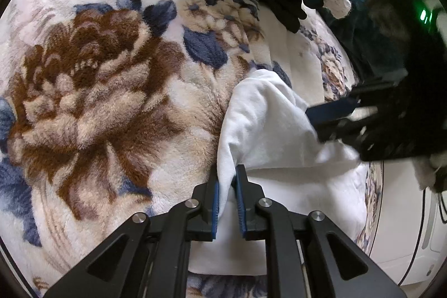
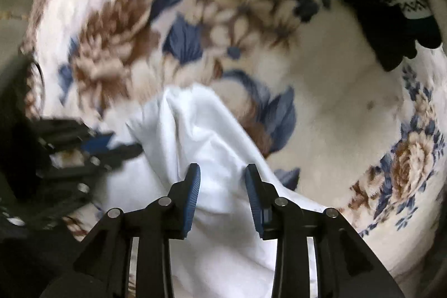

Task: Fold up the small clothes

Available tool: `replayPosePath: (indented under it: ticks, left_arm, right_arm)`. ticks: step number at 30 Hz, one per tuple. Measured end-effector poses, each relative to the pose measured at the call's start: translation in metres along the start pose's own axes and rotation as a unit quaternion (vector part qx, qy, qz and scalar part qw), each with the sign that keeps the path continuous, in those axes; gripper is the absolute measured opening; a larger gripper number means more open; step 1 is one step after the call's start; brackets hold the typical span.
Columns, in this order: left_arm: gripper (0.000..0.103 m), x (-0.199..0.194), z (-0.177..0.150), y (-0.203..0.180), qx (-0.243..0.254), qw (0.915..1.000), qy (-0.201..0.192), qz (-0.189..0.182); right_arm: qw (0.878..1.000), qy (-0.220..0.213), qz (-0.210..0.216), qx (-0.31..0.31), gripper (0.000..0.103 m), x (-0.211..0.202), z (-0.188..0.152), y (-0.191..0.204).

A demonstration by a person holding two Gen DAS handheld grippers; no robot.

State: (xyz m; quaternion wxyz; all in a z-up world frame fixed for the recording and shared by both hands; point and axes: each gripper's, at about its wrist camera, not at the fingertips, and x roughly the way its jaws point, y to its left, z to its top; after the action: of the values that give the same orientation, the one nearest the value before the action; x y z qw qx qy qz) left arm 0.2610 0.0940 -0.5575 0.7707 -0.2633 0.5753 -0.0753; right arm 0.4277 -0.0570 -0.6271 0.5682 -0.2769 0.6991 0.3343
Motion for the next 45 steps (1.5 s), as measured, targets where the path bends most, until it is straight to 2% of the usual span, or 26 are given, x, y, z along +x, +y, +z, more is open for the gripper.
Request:
replayPosePath:
  ticks: [1, 2, 3, 5, 8, 9, 10, 12, 13, 14, 17, 19, 20, 23, 25, 26, 29, 32, 35, 37, 38, 39, 40, 42, 43, 45]
  left_arm:
    - [0.012, 0.000, 0.000, 0.000, 0.000, 1.0000, 0.001, 0.001]
    - [0.012, -0.001, 0.002, 0.001, -0.003, 1.0000, 0.004, 0.000]
    - [0.012, -0.003, 0.003, 0.002, -0.009, 0.9999, 0.007, -0.001]
    - [0.017, -0.010, 0.008, 0.005, -0.021, 0.9997, 0.008, -0.002]
    - [0.041, -0.029, 0.017, 0.007, -0.033, 0.9994, -0.010, 0.005]
    - [0.055, -0.036, 0.023, 0.007, -0.034, 0.9992, -0.019, 0.008]
    - [0.059, -0.040, 0.027, 0.006, -0.032, 0.9992, -0.024, 0.006]
    - [0.059, -0.045, 0.043, -0.003, -0.003, 0.9996, -0.029, 0.005]
    - [0.059, -0.044, 0.048, -0.007, 0.012, 0.9995, -0.029, 0.010]
    - [0.059, -0.040, 0.056, -0.015, 0.042, 0.9987, -0.028, 0.010]
    - [0.059, -0.013, 0.075, -0.045, 0.144, 0.9894, 0.009, 0.015]
    - [0.059, 0.008, 0.080, -0.066, 0.217, 0.9752, 0.037, 0.024]
    - [0.059, 0.018, 0.081, -0.075, 0.253, 0.9659, 0.050, 0.019]
    - [0.059, 0.045, 0.082, -0.088, 0.318, 0.9435, 0.071, 0.063]
    - [0.059, 0.062, 0.090, -0.083, 0.308, 0.9425, 0.073, 0.108]
    - [0.059, 0.068, 0.099, -0.076, 0.280, 0.9495, 0.070, 0.122]
    - [0.059, 0.068, 0.115, -0.063, 0.206, 0.9701, 0.060, 0.113]
    - [0.059, 0.063, 0.117, -0.059, 0.173, 0.9779, 0.050, 0.107]
    - [0.059, 0.063, 0.115, -0.056, 0.159, 0.9805, 0.048, 0.105]
    - [0.059, 0.060, 0.117, -0.051, 0.153, 0.9815, 0.045, 0.106]
    - [0.059, 0.062, 0.120, -0.052, 0.149, 0.9828, 0.043, 0.100]
    - [0.059, 0.064, 0.124, -0.053, 0.143, 0.9841, 0.042, 0.096]
    - [0.059, 0.066, 0.130, -0.056, 0.138, 0.9849, 0.041, 0.096]
    - [0.059, 0.060, 0.142, -0.056, 0.118, 0.9896, 0.030, 0.077]
    - [0.059, 0.052, 0.146, -0.054, 0.107, 0.9915, 0.020, 0.072]
    - [0.059, 0.035, 0.151, -0.050, 0.086, 0.9948, 0.005, 0.054]
  right_arm:
    - [1.000, 0.003, -0.006, 0.000, 0.034, 0.004, -0.001, 0.001]
    - [1.000, -0.010, -0.013, 0.006, 0.014, 0.004, -0.002, 0.000]
    - [0.999, -0.029, -0.023, 0.022, 0.000, 0.001, -0.002, -0.004]
    - [0.994, -0.069, -0.018, 0.086, 0.001, -0.010, -0.004, -0.024]
    - [0.984, -0.090, 0.000, 0.152, 0.001, -0.018, -0.009, -0.052]
    - [0.982, -0.090, 0.018, 0.164, 0.001, -0.019, -0.012, -0.060]
    - [0.980, -0.090, 0.039, 0.174, 0.003, -0.020, -0.015, -0.065]
    - [0.975, -0.090, 0.048, 0.198, 0.020, -0.027, -0.026, -0.076]
    - [0.972, -0.099, 0.045, 0.210, 0.039, -0.034, -0.035, -0.082]
    - [0.969, -0.108, 0.043, 0.218, 0.049, -0.039, -0.044, -0.086]
    - [0.954, -0.121, 0.043, 0.269, 0.050, -0.051, -0.085, -0.106]
    - [0.949, -0.122, 0.046, 0.287, 0.050, -0.055, -0.112, -0.110]
    - [0.948, -0.120, 0.050, 0.290, 0.050, -0.055, -0.123, -0.113]
    - [0.961, -0.097, 0.036, 0.258, 0.050, -0.044, -0.153, -0.106]
    - [0.964, -0.082, -0.003, 0.253, 0.050, -0.031, -0.165, -0.104]
    - [0.960, -0.077, -0.010, 0.270, 0.050, -0.023, -0.170, -0.108]
    - [0.931, -0.090, -0.019, 0.354, 0.050, -0.008, -0.191, -0.133]
    - [0.888, -0.116, 0.000, 0.444, 0.050, -0.008, -0.221, -0.154]
    - [0.853, -0.129, 0.060, 0.503, 0.050, 0.001, -0.251, -0.164]
    - [0.826, -0.129, 0.135, 0.532, 0.050, 0.020, -0.267, -0.166]
    - [0.815, -0.131, 0.177, 0.536, 0.047, 0.030, -0.274, -0.165]
    - [0.799, -0.138, 0.217, 0.543, 0.036, 0.039, -0.280, -0.161]
    - [0.800, -0.144, 0.212, 0.542, 0.011, 0.041, -0.283, -0.158]
    - [0.809, -0.162, 0.162, 0.542, 0.008, 0.032, -0.290, -0.156]
    - [0.801, -0.169, 0.141, 0.556, 0.008, 0.026, -0.297, -0.156]
    - [0.783, -0.178, 0.138, 0.580, 0.008, 0.022, -0.309, -0.160]
